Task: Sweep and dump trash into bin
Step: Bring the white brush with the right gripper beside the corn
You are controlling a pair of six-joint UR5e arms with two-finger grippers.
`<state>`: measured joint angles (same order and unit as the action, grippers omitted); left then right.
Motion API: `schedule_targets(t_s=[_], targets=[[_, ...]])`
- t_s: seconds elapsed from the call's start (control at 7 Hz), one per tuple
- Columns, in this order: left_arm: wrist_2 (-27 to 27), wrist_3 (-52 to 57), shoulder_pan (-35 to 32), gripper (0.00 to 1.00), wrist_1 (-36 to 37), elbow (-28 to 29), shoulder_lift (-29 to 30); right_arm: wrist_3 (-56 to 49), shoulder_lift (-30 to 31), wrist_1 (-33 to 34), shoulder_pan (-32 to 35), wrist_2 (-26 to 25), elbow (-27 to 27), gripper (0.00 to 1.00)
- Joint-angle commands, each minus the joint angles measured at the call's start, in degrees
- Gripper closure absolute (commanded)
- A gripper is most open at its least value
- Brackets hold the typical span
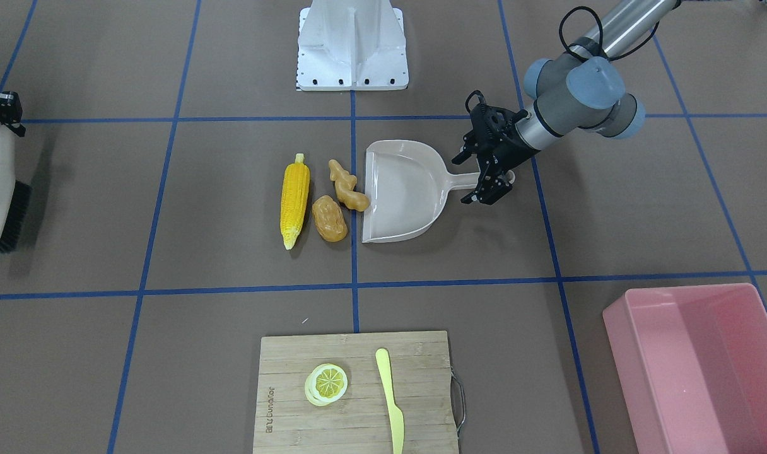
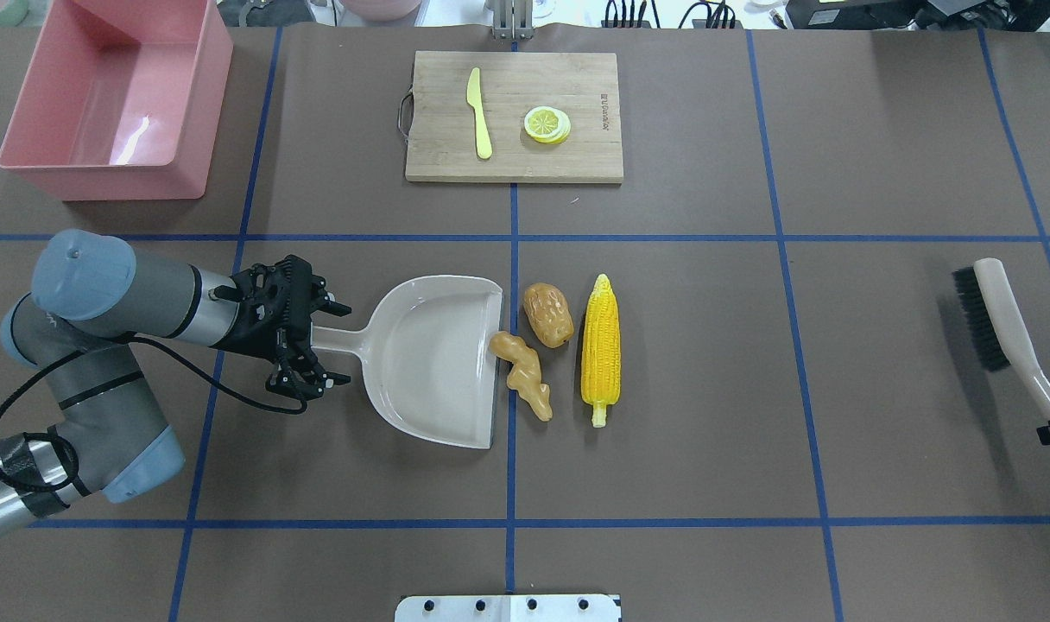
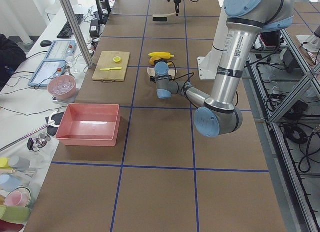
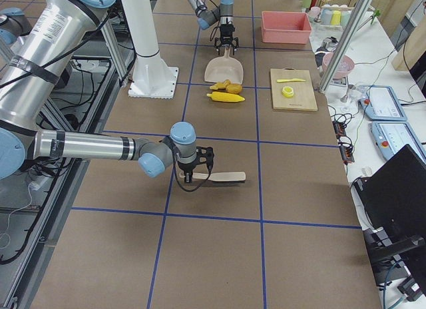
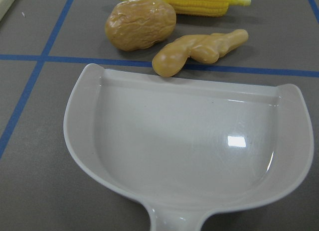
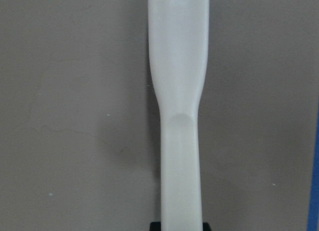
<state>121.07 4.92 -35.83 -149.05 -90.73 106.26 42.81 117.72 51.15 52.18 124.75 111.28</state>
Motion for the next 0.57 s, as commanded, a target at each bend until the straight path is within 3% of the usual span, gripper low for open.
schedule_targets(t_s=[0.0, 0.43], targets=[[-0.04, -0.69, 0.32, 0.03, -2.71, 1.95, 0.09, 0.26, -5.98, 12.16, -1.11, 0.05, 6.12, 1.0], [0.04, -2.88, 0.85, 0.03, -6.42, 2.75, 0.18, 12.62, -17.66, 18.36, -9.7, -1.35, 7.29, 1.0]])
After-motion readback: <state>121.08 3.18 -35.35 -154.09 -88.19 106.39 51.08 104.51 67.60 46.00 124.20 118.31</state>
